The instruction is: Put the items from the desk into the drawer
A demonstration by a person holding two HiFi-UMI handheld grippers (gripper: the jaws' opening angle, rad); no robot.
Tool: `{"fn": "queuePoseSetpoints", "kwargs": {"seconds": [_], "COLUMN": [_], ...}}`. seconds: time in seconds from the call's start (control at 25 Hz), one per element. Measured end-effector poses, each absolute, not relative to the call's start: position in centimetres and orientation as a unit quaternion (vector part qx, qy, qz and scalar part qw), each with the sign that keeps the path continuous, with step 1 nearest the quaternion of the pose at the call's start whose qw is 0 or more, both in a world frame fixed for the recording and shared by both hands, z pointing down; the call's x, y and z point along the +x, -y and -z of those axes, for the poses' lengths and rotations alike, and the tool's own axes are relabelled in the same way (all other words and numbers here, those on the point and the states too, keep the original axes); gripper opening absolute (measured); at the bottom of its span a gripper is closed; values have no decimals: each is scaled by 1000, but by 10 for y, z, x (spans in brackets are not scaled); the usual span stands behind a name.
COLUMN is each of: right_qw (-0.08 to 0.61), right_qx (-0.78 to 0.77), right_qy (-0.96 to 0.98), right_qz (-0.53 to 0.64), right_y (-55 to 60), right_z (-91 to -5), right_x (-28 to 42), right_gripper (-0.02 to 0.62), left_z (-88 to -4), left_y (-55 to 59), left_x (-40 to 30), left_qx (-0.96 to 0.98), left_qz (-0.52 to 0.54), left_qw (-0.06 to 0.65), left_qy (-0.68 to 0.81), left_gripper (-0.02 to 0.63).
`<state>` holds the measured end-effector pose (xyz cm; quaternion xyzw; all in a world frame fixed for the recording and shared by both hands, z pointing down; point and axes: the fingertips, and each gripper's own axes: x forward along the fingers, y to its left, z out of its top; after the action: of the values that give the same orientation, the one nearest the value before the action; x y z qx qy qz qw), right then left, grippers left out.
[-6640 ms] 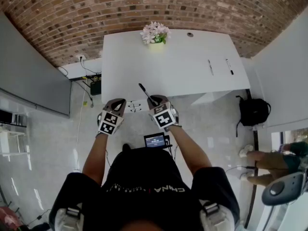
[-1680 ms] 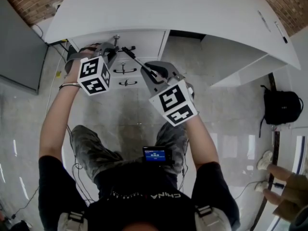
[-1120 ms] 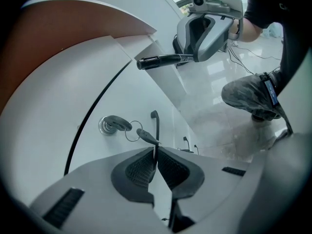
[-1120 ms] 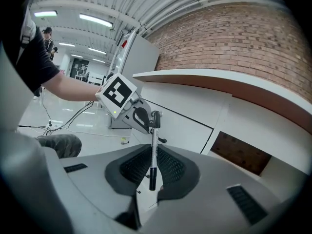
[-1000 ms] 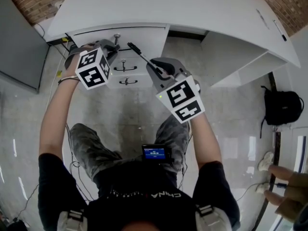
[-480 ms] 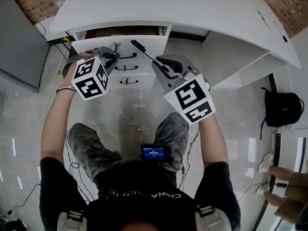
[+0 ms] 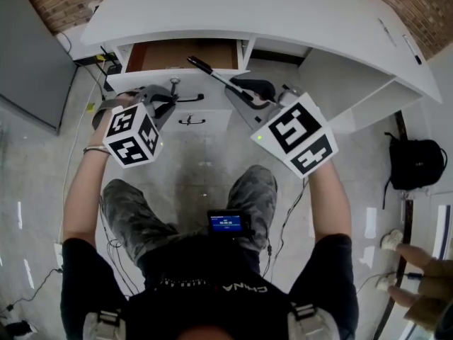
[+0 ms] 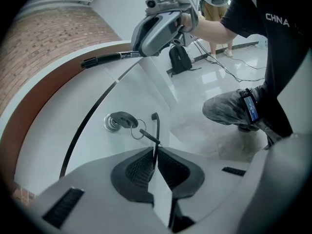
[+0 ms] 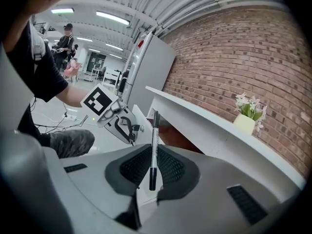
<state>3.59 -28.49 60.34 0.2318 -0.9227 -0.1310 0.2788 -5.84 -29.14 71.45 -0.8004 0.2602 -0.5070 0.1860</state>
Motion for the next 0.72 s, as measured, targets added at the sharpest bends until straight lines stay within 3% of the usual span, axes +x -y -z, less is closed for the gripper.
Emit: {"fn": "queuePoseSetpoints", "kwargs": {"seconds": [0.72], "right_qw": [326], "right_qx": [153], "right_qy": [929], "right_qz": [81], "right_y": [285], "right_z": [-614], "right_x": [29], "right_gripper": [48], "left_z": [-733], "left_y": [253], "left_x": [-54], "left_qx": [-802], "left_qz": [497], "left_qw": [166], "left_qy": [-289], "left_gripper": [29]}}
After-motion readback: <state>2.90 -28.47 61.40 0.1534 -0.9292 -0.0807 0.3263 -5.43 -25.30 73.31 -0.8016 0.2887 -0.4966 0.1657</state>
